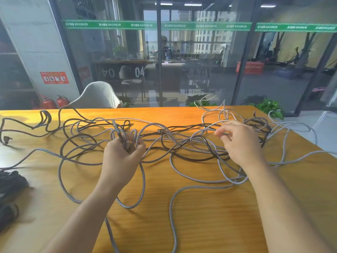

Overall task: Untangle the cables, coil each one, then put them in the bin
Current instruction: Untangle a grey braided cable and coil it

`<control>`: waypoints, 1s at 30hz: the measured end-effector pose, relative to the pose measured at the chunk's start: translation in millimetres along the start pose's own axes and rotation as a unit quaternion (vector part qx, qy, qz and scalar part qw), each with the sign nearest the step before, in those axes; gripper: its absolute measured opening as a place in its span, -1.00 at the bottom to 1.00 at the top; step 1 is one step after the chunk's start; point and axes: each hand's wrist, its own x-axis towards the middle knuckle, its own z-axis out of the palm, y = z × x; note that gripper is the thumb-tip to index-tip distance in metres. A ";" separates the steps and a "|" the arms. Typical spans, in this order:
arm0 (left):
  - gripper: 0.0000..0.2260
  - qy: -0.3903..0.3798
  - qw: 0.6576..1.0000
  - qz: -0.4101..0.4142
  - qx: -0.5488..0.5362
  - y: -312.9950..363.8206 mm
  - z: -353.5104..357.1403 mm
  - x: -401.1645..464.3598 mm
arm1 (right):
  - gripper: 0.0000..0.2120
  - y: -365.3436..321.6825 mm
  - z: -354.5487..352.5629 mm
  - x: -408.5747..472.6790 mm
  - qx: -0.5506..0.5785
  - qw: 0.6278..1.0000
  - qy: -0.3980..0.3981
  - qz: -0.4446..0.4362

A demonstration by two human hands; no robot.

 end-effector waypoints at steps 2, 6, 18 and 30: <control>-0.84 -0.003 1.000 0.001 0.002 0.2 0.8 -0.2 | -0.83 -2.9 -4.3 -1.6 0.004 1.000 -0.023 0.005; -0.83 -0.008 1.000 0.008 0.003 2.2 1.1 -1.6 | -0.83 -6.4 -18.5 -4.8 0.041 0.988 -0.144 0.036; -0.85 -0.016 1.000 0.007 0.012 2.4 1.8 -2.2 | -0.87 21.3 5.6 -1.1 -0.025 0.992 -0.098 0.075; -0.78 -0.116 0.992 -0.033 -0.041 2.4 3.2 -4.4 | -0.67 -3.2 29.0 -5.7 0.030 0.999 0.008 0.045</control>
